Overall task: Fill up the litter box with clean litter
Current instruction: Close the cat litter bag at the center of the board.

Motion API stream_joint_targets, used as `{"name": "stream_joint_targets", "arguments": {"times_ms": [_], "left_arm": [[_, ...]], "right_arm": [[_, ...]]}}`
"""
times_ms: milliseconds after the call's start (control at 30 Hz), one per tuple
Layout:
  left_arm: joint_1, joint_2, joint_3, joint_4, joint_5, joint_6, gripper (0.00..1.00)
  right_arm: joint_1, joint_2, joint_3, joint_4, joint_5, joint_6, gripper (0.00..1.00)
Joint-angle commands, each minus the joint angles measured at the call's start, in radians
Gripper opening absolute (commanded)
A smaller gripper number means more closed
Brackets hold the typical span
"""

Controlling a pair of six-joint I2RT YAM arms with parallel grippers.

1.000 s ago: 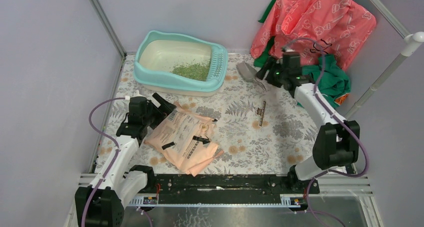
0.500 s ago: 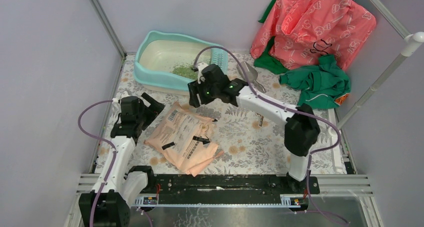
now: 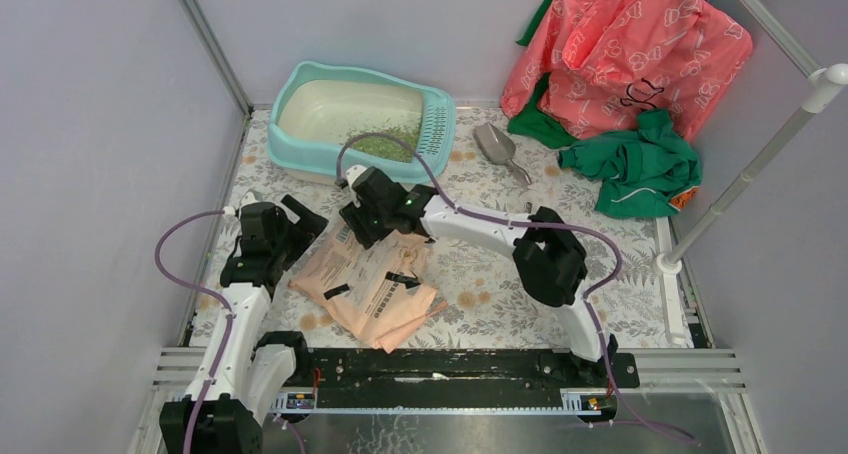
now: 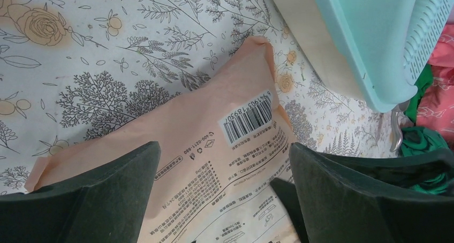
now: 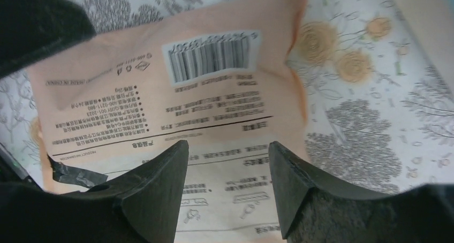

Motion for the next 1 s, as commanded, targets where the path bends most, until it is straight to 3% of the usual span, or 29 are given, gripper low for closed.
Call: {"name": "stream_joint_targets", "arguments": {"times_ms": [0,200,400,600,833,967], "left_arm": [[0.007,-0.027,0.000,-0.018,-0.024,0.012,0.99],[0.008,-0.032,0.000,-0.023,-0.020,0.015,0.99],[0.008,-0.039,-0.016,-0.011,-0.004,0.003,0.99],[0.007,-0.043,-0.042,0.019,0.043,-0.021,0.99],[-0.050,-0.064,-0.078,0.056,0.048,-0.070,0.99],[-0.165,-0.048,-0.082,0.066,-0.030,-0.107,0.99]], "right_arm": [[0.052,0.046,0.046,0.022,0.072,-0.032,0.61],[0.096,0.025,-0.063,0.008,0.133,-0.004,0.52],[0.107,-0.088,-0.309,0.050,0.154,0.041,0.51],[0.108,-0.145,-0.432,0.052,0.167,0.061,0.50],[0.106,-0.263,-0.373,0.059,0.168,0.037,0.52],[0.102,-0.243,-0.274,0.085,0.182,0.004,0.54]]}}
